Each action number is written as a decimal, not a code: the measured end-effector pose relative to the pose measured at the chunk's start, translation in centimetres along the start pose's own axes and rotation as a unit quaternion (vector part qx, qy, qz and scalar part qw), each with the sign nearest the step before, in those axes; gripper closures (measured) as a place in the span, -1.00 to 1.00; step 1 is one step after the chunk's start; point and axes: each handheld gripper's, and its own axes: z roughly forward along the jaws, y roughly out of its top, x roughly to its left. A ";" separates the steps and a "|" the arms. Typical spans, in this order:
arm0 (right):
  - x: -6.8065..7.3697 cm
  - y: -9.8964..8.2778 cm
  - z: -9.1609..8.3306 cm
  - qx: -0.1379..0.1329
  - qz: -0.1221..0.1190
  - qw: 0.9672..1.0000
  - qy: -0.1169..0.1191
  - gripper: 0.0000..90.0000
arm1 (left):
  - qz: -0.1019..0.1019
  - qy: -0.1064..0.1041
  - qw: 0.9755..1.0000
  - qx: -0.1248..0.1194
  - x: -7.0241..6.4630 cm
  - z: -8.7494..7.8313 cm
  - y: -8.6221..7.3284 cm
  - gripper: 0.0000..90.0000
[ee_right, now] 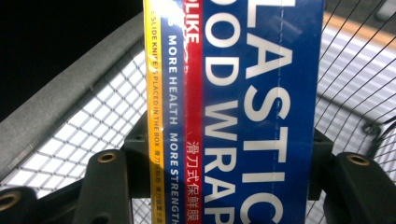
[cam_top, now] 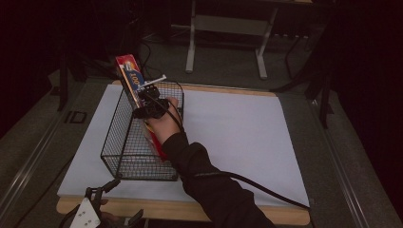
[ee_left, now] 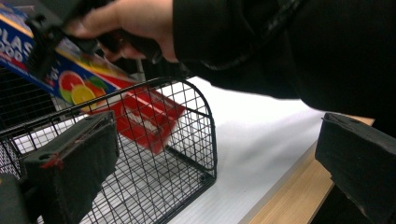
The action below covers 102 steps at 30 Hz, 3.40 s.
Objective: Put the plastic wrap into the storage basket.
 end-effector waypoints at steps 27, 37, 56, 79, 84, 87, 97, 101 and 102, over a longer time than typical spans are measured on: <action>-0.4 -2.2 3.0 0.065 0.009 0.998 -0.009 -0.13 | 0.006 -0.003 1.000 0.009 -0.2 0.2 -0.1 -0.99; -0.9 -2.1 3.2 0.082 0.005 0.996 -0.014 -0.18 | 0.008 -0.004 1.000 0.011 -0.2 0.3 -0.1 -0.99; -1.5 -2.4 4.2 0.101 0.007 0.995 -0.017 -0.20 | 0.009 -0.008 1.000 0.017 -0.2 0.4 -0.1 -0.99; -2.5 -2.9 1.0 0.071 -0.027 0.997 0.033 -0.71 | 0.010 -0.006 1.000 0.022 -0.3 0.6 -0.1 -0.99; -3.2 -3.4 -0.3 0.041 -0.042 0.997 0.045 -0.70 | 0.012 -0.006 1.000 0.024 -0.3 0.7 -0.1 -0.99; -3.7 -3.6 -1.2 0.026 -0.065 0.996 0.045 -0.70 | 0.011 -0.006 1.000 0.027 -0.3 0.8 -0.2 -0.99; -5.8 -4.7 -4.0 0.013 -0.060 0.996 0.057 -0.70 | 0.011 -0.006 1.000 0.028 -0.3 0.9 -0.2 -1.00; -6.4 -5.4 -5.2 0.005 -0.069 0.996 0.056 -0.69 | 0.011 -0.005 1.000 0.028 -0.3 0.8 -0.2 -0.99; -6.5 -5.6 -5.6 0.005 -0.072 0.996 0.055 -0.68 | 0.011 -0.005 1.000 0.029 -0.3 0.9 -0.2 -0.99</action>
